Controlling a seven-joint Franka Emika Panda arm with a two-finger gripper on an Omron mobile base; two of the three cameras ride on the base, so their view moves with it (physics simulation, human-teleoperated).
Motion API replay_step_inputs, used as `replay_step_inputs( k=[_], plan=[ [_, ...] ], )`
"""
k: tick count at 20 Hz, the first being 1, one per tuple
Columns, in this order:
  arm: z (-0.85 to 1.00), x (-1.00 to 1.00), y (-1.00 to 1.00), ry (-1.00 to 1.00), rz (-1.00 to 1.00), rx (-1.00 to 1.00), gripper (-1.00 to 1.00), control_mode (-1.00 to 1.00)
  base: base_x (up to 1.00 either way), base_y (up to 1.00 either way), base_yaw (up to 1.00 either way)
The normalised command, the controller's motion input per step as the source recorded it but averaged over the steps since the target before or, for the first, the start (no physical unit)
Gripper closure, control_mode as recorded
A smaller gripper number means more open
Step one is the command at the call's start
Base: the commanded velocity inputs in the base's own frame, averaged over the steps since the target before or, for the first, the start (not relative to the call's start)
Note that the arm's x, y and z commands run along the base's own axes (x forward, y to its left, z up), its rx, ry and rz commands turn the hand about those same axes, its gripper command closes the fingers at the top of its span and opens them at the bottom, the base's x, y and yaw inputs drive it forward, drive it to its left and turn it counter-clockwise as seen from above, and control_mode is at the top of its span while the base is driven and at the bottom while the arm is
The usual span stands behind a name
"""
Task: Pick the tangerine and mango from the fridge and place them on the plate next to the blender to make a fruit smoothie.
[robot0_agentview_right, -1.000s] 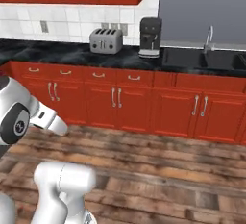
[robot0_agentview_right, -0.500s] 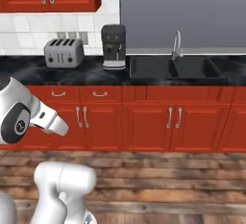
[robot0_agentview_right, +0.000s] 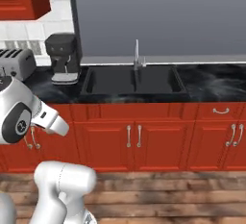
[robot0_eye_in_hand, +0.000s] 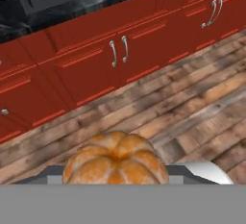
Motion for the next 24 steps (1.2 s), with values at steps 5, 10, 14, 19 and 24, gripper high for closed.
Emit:
replay_step_inputs(
  k=[5, 10, 14, 19, 24],
  plan=[
    [0.0, 0.0, 0.0, 0.0, 0.0, 0.0, 1.0, 1.0, 0.91, -1.0, 0.0],
    [0.0, 0.0, 0.0, 0.0, 0.0, 0.0, 1.0, 1.0, 0.62, -1.0, 0.0],
    [0.0, 0.0, 0.0, 0.0, 0.0, 0.0, 1.0, 1.0, 0.44, -1.0, 0.0],
    [0.0, 0.0, 0.0, 0.0, 0.0, 0.0, 1.0, 1.0, 0.49, -1.0, 0.0],
    [0.0, 0.0, 0.0, 0.0, 0.0, 0.0, 1.0, 1.0, 0.65, -1.0, 0.0]
  ],
)
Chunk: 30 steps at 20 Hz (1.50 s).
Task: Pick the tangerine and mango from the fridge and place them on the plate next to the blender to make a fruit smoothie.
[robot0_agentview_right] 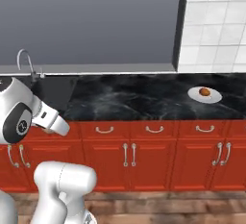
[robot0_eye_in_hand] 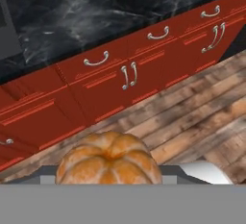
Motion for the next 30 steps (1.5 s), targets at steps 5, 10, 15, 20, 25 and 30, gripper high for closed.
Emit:
replay_step_inputs(
  k=[5, 10, 15, 20, 25, 30],
  plan=[
    [0.0, 0.0, 0.0, 0.0, 0.0, 0.0, 1.0, 1.0, 0.94, -1.0, 0.03],
    [0.0, 0.0, 0.0, 0.0, 0.0, 0.0, 1.0, 1.0, 0.95, -1.0, 0.07],
    [0.0, 0.0, 0.0, 0.0, 0.0, 0.0, 1.0, 1.0, 0.34, -1.0, 0.04],
    [0.0, 0.0, 0.0, 0.0, 0.0, 0.0, 1.0, 1.0, 0.04, -0.89, 0.02],
    [0.0, 0.0, 0.0, 0.0, 0.0, 0.0, 1.0, 1.0, 0.38, -0.29, 0.13],
    [-0.44, 0.71, -0.02, 0.18, 0.14, 0.01, 1.0, -1.0, 0.07, -0.06, 0.03]
  ],
)
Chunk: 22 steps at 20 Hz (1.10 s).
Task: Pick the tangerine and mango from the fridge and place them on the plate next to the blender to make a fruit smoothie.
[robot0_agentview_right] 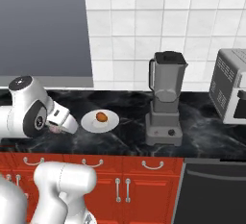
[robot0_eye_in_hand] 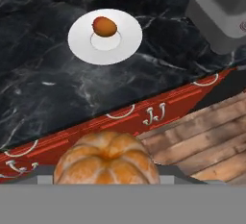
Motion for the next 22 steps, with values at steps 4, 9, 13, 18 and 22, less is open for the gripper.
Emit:
replay_step_inputs(
  k=[4, 9, 13, 18, 22],
  plan=[
    [-0.62, 1.0, -0.01, 0.31, 0.17, 0.0, 1.0, -1.0, 0.0, 0.0, 0.0],
    [-0.46, 1.0, -0.06, 0.19, 0.13, 0.01, 1.0, -1.0, 0.0, 0.0, 0.0],
    [-0.32, 1.0, -0.27, 0.1, 0.01, 0.04, 1.0, -1.0, 0.0, 0.0, 0.0],
    [-0.32, 0.83, -0.14, 0.04, 0.0, 0.01, 1.0, -1.0, 0.0, 0.0, 0.0],
    [-0.39, 0.66, 0.0, 0.06, 0.0, 0.0, 1.0, -1.0, 0.0, 0.0, 0.0]
  ],
)
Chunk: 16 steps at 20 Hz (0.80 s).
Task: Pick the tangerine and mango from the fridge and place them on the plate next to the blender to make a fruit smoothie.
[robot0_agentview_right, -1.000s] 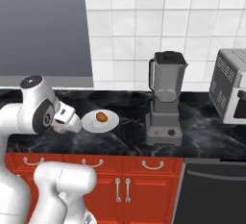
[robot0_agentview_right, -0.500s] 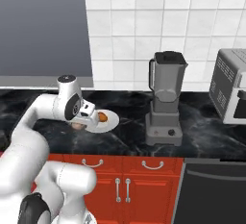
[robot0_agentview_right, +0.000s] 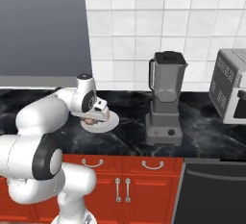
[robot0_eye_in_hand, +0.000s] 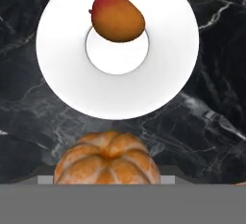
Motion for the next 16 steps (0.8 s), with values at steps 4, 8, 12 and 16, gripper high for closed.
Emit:
replay_step_inputs(
  k=[4, 8, 12, 16],
  plan=[
    [-0.59, 0.32, 0.0, 0.03, 0.0, 0.0, 1.0, -1.0, 0.0, 0.0, 0.0],
    [-0.51, 0.23, 0.0, 0.0, 0.0, 0.0, 1.0, -1.0, 0.0, 0.0, 0.0],
    [-0.28, 0.26, 0.0, 0.02, 0.0, 0.0, 1.0, -1.0, 0.0, 0.0, 0.0],
    [-0.19, 0.38, 0.0, 0.04, 0.0, 0.0, 1.0, -1.0, 0.0, 0.0, 0.0]
  ],
)
